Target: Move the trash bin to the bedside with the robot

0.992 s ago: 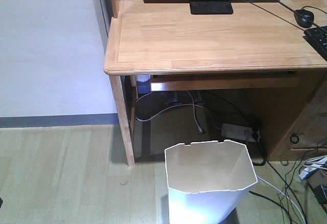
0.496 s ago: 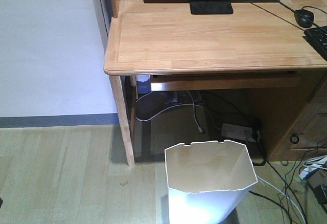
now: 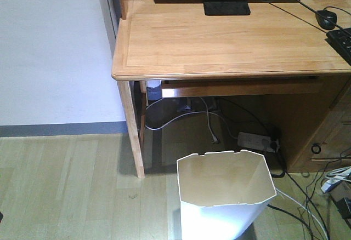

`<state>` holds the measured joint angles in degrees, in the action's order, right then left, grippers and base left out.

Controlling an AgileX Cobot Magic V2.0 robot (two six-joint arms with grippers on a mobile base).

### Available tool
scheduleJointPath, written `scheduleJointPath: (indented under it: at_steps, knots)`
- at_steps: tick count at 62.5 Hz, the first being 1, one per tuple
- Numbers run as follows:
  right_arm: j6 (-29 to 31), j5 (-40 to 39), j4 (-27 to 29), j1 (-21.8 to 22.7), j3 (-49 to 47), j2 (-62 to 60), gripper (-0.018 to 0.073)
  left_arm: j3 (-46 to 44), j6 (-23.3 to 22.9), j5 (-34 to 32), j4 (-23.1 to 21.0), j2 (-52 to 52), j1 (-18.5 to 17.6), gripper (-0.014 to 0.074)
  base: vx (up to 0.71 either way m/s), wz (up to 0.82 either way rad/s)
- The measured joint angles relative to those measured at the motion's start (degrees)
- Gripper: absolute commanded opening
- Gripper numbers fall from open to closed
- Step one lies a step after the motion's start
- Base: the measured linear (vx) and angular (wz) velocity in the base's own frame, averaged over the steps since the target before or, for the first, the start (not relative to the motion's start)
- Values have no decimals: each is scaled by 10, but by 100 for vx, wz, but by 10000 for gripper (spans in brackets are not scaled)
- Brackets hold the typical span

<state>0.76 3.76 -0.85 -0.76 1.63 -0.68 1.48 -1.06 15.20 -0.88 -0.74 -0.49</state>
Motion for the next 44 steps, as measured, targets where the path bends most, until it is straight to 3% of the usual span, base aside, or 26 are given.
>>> scheduleJointPath:
  at_steps: [24,44]
  knots:
    - [20,-13,-2,0,-3,0,-9,0,0,0,0,0,0,-6,0,0]
    - [25,9,-2,0,-107,78,-9,0,0,0,0,0,0,-6,0,0]
